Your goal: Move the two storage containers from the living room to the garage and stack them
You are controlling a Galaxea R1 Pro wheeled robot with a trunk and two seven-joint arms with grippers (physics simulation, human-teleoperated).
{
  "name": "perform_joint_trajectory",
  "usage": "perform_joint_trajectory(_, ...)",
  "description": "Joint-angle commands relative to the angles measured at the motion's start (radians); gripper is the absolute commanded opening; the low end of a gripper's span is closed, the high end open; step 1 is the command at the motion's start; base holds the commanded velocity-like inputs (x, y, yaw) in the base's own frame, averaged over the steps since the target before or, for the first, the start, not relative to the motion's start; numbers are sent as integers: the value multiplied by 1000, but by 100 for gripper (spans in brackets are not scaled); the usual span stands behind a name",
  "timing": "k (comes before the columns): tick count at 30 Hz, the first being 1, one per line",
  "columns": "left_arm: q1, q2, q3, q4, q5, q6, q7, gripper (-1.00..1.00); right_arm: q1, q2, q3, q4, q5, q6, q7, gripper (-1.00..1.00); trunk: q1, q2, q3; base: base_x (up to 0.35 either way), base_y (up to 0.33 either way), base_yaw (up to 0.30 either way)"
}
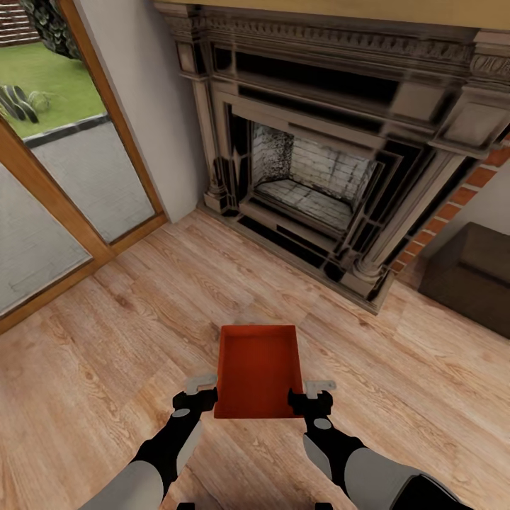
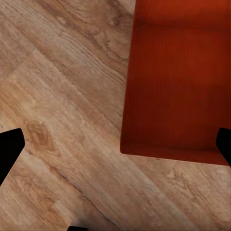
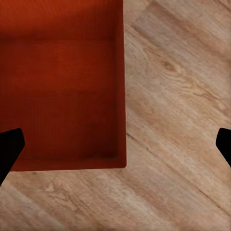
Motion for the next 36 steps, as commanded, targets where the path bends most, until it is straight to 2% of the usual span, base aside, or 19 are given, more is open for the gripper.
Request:
perform_joint_trajectory(1,0,-1,3,-1,0,3,2,100,-1,-1,8,0,-9,-3,-3,100,0,-1,-1,0,0,0)
perform_joint_trajectory(22,0,-3,3,-2,0,2,2,100,-1,-3,8,-4,-8,32,-3,100,0,-1,-1,0,0,0)
perform_joint_trajectory(30,0,-3,3,-13,-1,2,2,100,-17,-16,2,-23,-12,98,-4,100,0,-1,-1,0,0,0)
perform_joint_trajectory(36,0,-3,4,-10,-1,2,2,100,-22,-17,1,-30,-11,100,2,100,0,-1,-1,0,0,0)
